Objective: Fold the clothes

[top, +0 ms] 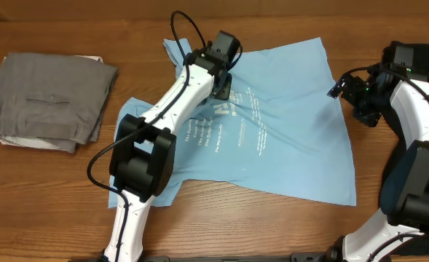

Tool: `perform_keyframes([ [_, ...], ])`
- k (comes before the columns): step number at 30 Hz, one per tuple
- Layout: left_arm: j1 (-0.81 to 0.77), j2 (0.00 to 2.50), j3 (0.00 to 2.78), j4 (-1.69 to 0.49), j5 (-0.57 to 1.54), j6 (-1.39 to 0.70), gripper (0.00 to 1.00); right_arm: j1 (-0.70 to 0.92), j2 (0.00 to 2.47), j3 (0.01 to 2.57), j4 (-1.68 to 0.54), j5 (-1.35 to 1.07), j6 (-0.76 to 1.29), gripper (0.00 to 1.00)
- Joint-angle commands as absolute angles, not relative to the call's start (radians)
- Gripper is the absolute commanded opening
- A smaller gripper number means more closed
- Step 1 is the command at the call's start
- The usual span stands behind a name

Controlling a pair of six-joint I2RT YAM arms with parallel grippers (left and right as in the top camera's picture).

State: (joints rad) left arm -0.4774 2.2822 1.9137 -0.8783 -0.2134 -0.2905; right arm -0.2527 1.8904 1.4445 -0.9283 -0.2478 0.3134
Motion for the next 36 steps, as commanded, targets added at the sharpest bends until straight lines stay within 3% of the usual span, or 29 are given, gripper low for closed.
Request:
perform_keyframes([
  [1,-0.479,2.286,1.874,-0.855,-0.213,-0.218,0.67,-0.252,1.882,1.459,-0.924,-0.249,0.307,1.0],
  [5,-0.471,2.286,1.873,-0.85,-0.213,-0.215,0.64,-0.252,1.882,1.459,-0.924,-0.249,0.307,1.0],
  [8,-0.467,2.286,1.873,-0.845,-0.21,-0.216,0.52,-0.252,1.882,1.459,-0.924,-0.249,0.307,1.0],
  [11,-0.466,2.286,1.872,-0.831,-0.189,-0.204,0.57,-0.252,1.882,1.459,-0.924,-0.249,0.307,1.0],
  [17,-0.466,2.293,1.872,-0.775,-0.19,-0.179,0.56,-0.252,1.882,1.459,-0.924,-0.249,0.307,1.0],
  [22,-0.456,2.293,1.872,-0.771,-0.189,-0.179,0.36,-0.252,1.882,1.459,-0.924,-0.249,0.307,1.0],
  [25,-0.452,2.298,1.872,-0.783,-0.184,-0.179,0.48,-0.252,1.882,1.459,-0.924,-0.249,0.307,1.0],
  [32,-0.452,2.318,1.867,-0.788,-0.183,-0.164,0.47,-0.252,1.882,1.459,-0.924,-0.249,0.307,1.0],
  [36,-0.452,2.321,1.867,-0.785,-0.183,-0.164,0.28,-0.252,1.882,1.459,-0.924,-0.249,0.307,1.0],
])
